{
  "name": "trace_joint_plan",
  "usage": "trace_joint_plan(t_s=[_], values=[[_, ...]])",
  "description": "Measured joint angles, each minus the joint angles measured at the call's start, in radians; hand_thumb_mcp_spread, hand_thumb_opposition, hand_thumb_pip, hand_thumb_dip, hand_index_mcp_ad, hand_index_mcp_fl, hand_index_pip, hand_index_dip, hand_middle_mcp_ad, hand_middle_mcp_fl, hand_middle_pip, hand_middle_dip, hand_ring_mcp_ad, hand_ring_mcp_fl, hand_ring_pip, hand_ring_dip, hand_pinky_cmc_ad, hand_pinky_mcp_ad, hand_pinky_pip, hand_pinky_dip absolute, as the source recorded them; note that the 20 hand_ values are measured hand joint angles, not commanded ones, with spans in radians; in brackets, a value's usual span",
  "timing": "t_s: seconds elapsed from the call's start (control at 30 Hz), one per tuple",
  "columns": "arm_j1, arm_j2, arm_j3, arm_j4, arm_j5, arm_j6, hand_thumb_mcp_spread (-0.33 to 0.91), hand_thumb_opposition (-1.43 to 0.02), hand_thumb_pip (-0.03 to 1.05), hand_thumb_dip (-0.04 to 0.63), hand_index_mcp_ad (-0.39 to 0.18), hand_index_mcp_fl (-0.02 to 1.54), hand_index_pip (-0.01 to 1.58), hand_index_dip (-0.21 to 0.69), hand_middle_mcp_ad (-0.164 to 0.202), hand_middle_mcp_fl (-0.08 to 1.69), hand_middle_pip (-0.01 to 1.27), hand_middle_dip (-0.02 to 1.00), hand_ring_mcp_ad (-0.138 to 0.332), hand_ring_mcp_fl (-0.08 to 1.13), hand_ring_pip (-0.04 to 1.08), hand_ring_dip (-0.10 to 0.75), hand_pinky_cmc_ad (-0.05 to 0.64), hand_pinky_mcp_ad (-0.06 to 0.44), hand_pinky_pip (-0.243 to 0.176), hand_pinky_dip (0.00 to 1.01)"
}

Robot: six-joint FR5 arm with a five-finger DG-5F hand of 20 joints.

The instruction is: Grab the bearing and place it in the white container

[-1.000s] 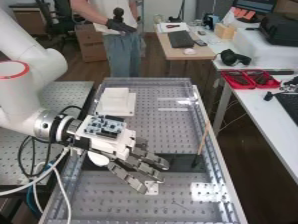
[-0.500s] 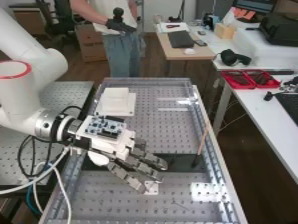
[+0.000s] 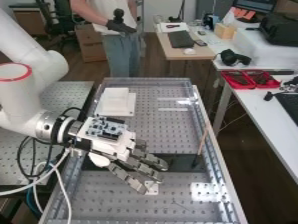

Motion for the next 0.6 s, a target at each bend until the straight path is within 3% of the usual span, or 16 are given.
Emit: trace_joint_plan(t_s=[0.6], values=[[-0.013, -0.012, 0.014, -0.009, -0.002, 0.008, 0.4, -0.86, 0.65, 0.269, -0.169, 0.0, 1.51, 0.229, 0.058, 0.0, 0.13, 0.16, 0.164, 0.0, 0.09, 0.096, 0.401, 0.312, -0.105, 0.18]])
